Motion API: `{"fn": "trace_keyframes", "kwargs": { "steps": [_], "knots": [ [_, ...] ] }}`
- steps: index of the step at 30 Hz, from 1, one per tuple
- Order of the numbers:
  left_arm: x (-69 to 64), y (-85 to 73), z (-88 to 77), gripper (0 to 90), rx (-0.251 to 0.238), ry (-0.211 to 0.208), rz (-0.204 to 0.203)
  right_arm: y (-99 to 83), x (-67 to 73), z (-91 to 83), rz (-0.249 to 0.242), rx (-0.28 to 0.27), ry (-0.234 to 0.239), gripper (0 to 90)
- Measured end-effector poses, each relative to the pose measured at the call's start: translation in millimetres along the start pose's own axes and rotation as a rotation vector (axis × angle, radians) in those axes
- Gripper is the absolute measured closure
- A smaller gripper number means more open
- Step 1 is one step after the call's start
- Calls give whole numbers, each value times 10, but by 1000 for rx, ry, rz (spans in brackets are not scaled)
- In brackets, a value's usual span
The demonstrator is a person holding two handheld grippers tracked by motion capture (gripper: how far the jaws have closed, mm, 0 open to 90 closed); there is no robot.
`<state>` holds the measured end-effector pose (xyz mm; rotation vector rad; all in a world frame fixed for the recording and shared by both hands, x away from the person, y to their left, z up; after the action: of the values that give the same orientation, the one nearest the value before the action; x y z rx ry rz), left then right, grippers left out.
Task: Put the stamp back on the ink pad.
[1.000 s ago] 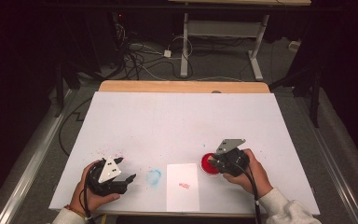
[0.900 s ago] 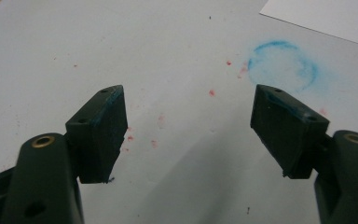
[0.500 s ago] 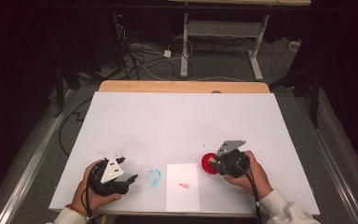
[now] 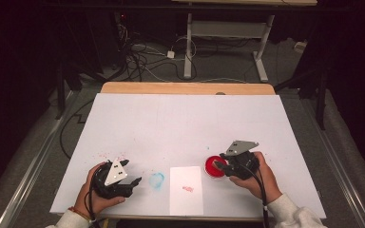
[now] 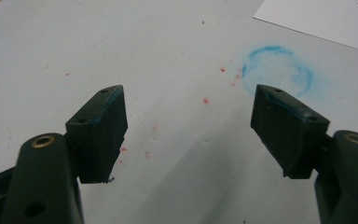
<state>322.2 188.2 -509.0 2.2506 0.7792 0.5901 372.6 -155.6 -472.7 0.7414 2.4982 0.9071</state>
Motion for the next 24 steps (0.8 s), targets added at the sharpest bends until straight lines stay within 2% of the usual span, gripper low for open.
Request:
{"fn": "trace_keyframes", "kwargs": {
  "steps": [5,11,17,20,24],
  "knots": [
    [-1,-3,2,262,3,-1,1,57,-17,-85,3,-41,-4,624],
    [-1,-2,-1,263,2,0,1,136,-36,-205,-23,-126,-33,560],
    [1,-4,-2,262,3,1,1,185,-38,-306,-40,-210,-43,450],
    [-2,-7,2,262,6,0,4,199,-38,-342,-50,-233,-61,393],
    [-2,-6,-1,261,6,0,4,221,-34,-373,-54,-253,-108,301]
  ]
}}
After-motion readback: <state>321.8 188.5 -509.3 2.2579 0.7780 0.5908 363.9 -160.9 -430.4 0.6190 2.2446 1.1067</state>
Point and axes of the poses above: each handheld gripper's, and its own axes: z roughly forward along the jaws, y roughly out of its top, x roughly to its left, the point moved 6 cm from there along z, roughly forward along the jaws, and after that the axes turned 2 degrees about -z, right-handed, at the moved point
